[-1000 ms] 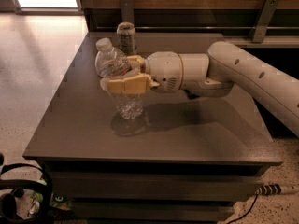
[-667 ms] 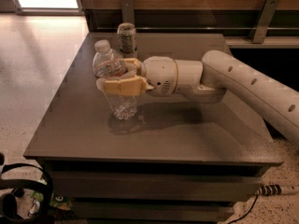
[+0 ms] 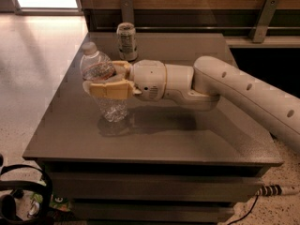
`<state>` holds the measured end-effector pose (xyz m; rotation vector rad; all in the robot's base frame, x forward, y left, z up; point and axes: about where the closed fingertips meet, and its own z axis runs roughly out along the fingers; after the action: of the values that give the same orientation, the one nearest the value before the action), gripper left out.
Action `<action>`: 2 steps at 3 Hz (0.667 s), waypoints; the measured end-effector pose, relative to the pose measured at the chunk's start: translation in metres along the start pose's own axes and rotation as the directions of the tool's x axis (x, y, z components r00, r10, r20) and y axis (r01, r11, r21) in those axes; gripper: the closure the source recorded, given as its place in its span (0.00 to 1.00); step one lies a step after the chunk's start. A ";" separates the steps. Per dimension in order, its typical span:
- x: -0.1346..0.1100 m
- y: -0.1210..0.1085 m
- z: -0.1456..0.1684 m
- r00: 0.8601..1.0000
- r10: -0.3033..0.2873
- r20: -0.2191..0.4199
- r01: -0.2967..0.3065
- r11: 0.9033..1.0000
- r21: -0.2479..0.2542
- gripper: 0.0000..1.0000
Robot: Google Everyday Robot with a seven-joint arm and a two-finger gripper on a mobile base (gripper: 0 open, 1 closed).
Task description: Place water bottle upright
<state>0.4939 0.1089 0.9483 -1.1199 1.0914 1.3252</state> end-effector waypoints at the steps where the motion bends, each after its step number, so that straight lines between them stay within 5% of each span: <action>1: 0.008 -0.003 0.001 0.998 0.005 -0.068 -0.001 0.998 0.064 1.00; 2: 0.019 -0.008 0.001 0.995 0.018 -0.101 -0.008 0.995 0.102 1.00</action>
Offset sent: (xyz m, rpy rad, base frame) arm 0.0168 0.0007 -0.0346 -0.1448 0.0454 -0.1474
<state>0.5016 0.1131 0.9295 -1.1161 1.2294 1.2192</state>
